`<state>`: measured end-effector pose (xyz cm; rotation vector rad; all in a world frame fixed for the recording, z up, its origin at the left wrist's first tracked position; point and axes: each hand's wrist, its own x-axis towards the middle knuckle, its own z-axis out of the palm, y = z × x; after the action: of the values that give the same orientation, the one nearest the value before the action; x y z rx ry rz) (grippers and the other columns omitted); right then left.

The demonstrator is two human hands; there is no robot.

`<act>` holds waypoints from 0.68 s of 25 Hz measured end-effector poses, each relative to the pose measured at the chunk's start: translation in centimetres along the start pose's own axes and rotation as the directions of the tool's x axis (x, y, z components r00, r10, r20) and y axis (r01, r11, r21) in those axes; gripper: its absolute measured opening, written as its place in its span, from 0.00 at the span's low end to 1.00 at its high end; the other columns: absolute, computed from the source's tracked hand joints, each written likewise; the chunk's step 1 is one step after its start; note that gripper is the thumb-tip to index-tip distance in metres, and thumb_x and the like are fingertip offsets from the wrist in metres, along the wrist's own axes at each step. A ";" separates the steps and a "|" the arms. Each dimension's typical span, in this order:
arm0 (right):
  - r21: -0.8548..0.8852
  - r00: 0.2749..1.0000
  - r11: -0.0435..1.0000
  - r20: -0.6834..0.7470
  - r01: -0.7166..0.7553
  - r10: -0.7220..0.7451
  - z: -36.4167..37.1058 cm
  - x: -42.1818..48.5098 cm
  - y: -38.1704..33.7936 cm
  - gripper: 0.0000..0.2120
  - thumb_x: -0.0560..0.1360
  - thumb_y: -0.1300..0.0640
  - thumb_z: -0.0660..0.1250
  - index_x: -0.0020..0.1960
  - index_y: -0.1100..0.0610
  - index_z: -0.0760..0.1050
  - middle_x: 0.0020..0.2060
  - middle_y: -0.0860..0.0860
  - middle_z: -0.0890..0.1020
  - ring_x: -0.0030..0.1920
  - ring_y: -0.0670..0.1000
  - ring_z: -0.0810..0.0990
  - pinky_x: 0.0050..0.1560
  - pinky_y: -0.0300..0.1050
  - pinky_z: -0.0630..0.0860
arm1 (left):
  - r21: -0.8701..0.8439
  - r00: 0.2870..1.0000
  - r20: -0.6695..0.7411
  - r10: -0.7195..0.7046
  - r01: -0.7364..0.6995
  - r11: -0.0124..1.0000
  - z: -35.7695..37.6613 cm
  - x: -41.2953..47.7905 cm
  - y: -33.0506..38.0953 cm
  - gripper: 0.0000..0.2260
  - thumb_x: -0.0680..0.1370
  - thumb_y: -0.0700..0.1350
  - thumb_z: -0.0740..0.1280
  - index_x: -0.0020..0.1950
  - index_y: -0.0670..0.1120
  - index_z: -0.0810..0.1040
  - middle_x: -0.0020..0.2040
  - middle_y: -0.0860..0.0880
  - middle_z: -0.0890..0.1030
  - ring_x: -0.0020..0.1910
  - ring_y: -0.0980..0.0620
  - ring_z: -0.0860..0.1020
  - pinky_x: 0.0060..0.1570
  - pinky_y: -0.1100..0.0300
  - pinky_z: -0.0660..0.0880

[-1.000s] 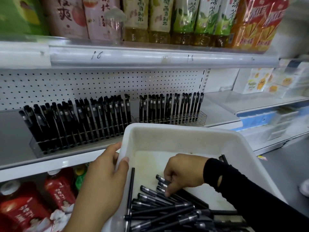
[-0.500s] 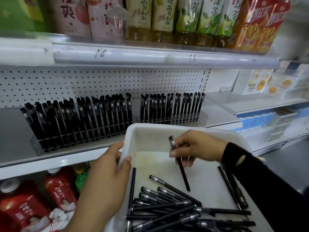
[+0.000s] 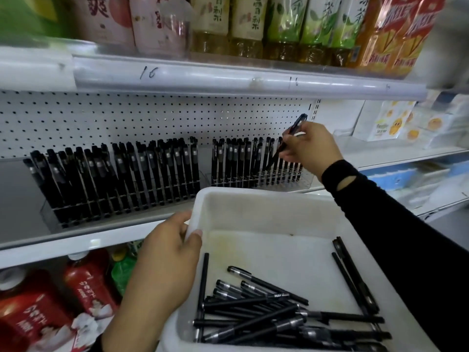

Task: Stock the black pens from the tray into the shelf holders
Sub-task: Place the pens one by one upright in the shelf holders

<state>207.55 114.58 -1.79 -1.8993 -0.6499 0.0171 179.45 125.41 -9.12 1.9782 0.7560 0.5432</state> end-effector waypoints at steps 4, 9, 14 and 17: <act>-0.294 0.992 0.950 -0.042 0.100 -0.117 2.8 2.2 2.1 0.05 0.80 0.64 0.63 0.52 0.56 0.76 0.49 0.56 0.84 0.45 0.55 0.86 0.50 0.55 0.84 | 0.033 1.000 0.023 -0.011 0.011 0.999 -0.1 -0.1 0.2 0.13 0.82 0.46 0.62 0.63 0.61 0.76 0.43 0.59 0.84 0.41 0.61 0.81 0.40 0.60 0.75; -0.437 0.992 0.892 0.005 0.115 -0.125 5.0 3.4 3.8 0.03 0.80 0.62 0.63 0.48 0.60 0.75 0.45 0.60 0.83 0.45 0.60 0.84 0.49 0.57 0.82 | 0.010 1.000 0.021 -0.010 0.010 1.000 -0.3 -0.4 0.3 0.12 0.82 0.46 0.61 0.59 0.64 0.74 0.43 0.65 0.81 0.39 0.64 0.80 0.39 0.61 0.74; -0.586 0.994 0.804 0.085 0.103 -0.065 5.7 4.1 5.3 0.11 0.80 0.55 0.67 0.53 0.63 0.79 0.47 0.59 0.82 0.44 0.57 0.80 0.44 0.45 0.76 | -0.010 0.999 0.026 -0.019 0.019 1.000 -0.2 -0.3 0.2 0.12 0.82 0.47 0.62 0.60 0.64 0.75 0.43 0.65 0.82 0.40 0.65 0.80 0.38 0.63 0.74; -0.612 0.995 0.788 0.093 0.075 -0.022 6.0 4.4 5.7 0.12 0.80 0.53 0.67 0.55 0.62 0.79 0.48 0.59 0.83 0.46 0.57 0.82 0.45 0.44 0.76 | 0.001 0.999 0.033 -0.007 0.007 1.000 -0.1 -0.2 0.1 0.12 0.82 0.47 0.62 0.60 0.63 0.75 0.43 0.70 0.80 0.40 0.65 0.80 0.37 0.63 0.73</act>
<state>211.87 120.10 -8.03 -2.5241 -0.8289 -0.1741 179.29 125.24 -8.97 1.9800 0.7430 0.5049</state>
